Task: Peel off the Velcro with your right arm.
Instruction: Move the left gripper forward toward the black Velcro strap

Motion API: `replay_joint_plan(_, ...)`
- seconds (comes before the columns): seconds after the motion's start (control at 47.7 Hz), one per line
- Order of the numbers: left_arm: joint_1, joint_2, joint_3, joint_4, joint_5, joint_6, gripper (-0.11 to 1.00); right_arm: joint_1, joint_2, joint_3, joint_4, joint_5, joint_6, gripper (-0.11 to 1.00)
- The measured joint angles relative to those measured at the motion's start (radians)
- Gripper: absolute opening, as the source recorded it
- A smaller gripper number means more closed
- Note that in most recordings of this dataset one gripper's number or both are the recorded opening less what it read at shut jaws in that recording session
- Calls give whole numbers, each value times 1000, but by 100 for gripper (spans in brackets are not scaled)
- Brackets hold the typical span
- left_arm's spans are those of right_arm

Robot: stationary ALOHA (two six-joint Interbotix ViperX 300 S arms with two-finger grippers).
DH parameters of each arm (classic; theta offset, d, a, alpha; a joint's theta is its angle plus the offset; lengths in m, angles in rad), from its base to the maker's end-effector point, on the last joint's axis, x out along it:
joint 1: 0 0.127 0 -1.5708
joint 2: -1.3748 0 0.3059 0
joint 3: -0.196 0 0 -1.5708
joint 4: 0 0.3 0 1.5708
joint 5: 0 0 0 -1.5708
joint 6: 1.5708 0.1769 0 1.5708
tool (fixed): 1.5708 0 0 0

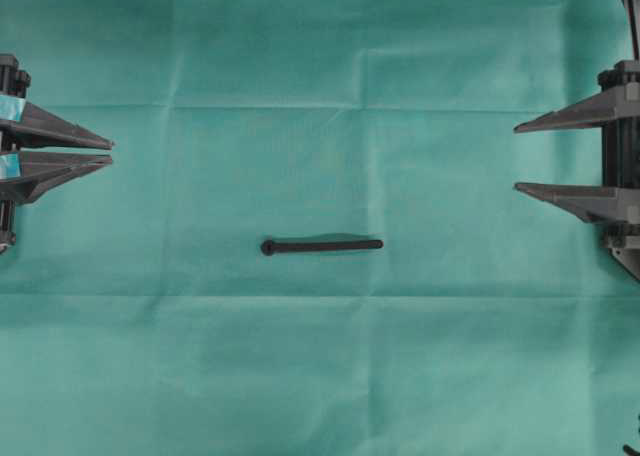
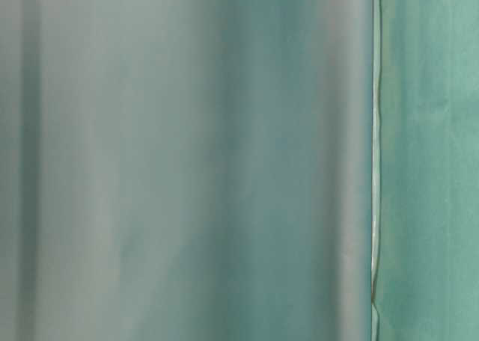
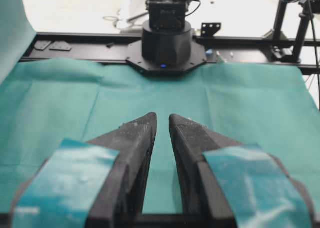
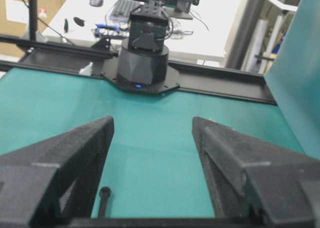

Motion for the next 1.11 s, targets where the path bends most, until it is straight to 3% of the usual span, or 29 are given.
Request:
replay_joint_plan(0.042, 0, -5, 17, -3, -8, 3, 22, -2, 0, 6, -2, -2, 0, 22)
replay_joint_plan(0.147, 2, -40, 75, -14, -21, -5, 2, -6, 0, 44, -3, -2, 0, 2)
replay_joint_plan(0.23, 2, -84, 107, -14, -37, 0, 0, -15, 0, 61, -5, -2, -2, -7)
replay_joint_plan(0.461, 3, -209, 166, -15, -48, 2, 0, -17, 2, 91, -20, -2, -5, -7)
replay_joint_plan(0.566, 3, -239, 179, -17, -48, 0, 0, -18, 0, 91, -23, -3, -5, 1)
replay_joint_plan(0.691, 3, -241, 193, -15, -48, 0, 2, -18, 0, 95, -23, -3, -3, 26)
replay_joint_plan(0.754, 5, -238, 196, -15, -49, 0, 12, -20, 0, 100, -23, -3, -3, 44)
replay_joint_plan(0.838, 5, -232, 196, -15, -49, 2, 34, -18, 0, 101, -23, -3, -3, 71)
replay_joint_plan(0.964, 3, -216, 196, -15, -48, 0, 69, -18, 0, 101, -25, -3, -3, 71)
replay_joint_plan(1.048, 5, -198, 196, -15, -49, 0, 59, -20, 0, 101, -25, -3, -5, 71)
replay_joint_plan(1.11, 5, -169, 195, -17, -55, 0, 60, -20, 0, 101, -25, -5, -2, 71)
